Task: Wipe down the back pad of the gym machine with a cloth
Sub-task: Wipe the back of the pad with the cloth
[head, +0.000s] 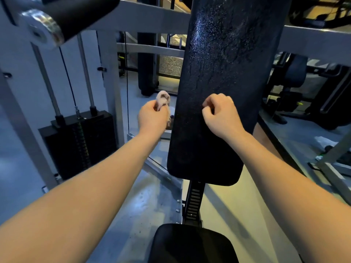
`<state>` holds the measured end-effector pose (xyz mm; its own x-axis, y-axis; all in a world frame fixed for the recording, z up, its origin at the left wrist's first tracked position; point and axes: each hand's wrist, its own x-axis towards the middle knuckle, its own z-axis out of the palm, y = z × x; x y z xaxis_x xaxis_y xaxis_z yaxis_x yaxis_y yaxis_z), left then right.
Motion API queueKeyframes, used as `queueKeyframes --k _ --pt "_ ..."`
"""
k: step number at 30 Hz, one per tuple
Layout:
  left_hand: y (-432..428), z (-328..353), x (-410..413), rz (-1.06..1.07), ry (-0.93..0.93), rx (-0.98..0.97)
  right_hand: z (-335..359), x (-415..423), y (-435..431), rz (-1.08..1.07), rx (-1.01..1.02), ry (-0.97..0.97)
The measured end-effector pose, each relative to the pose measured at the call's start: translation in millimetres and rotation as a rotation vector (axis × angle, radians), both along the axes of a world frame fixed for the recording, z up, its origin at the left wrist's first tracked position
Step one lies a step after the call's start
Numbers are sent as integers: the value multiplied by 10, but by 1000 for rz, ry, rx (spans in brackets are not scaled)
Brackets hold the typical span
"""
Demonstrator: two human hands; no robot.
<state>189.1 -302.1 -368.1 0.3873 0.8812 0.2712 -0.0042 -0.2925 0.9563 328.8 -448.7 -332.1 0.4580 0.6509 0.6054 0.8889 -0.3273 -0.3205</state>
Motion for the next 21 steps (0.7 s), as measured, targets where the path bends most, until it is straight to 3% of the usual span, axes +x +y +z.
queueKeyframes --k 4,8,11,16,21 --pt "268 261 138 50 82 111 -197 269 99 -136 -199 -303" --pt "214 375 435 -124 94 167 -399 423 140 -186 -78 -502" --pt "180 294 535 -212 -84 37 -574 511 190 -225 -13 -612" --pt "428 285 738 -218 -225 114 -665 613 285 -231 19 -664" --pt "261 -458 513 -152 -88 236 -683 599 287 -251 14 -649"
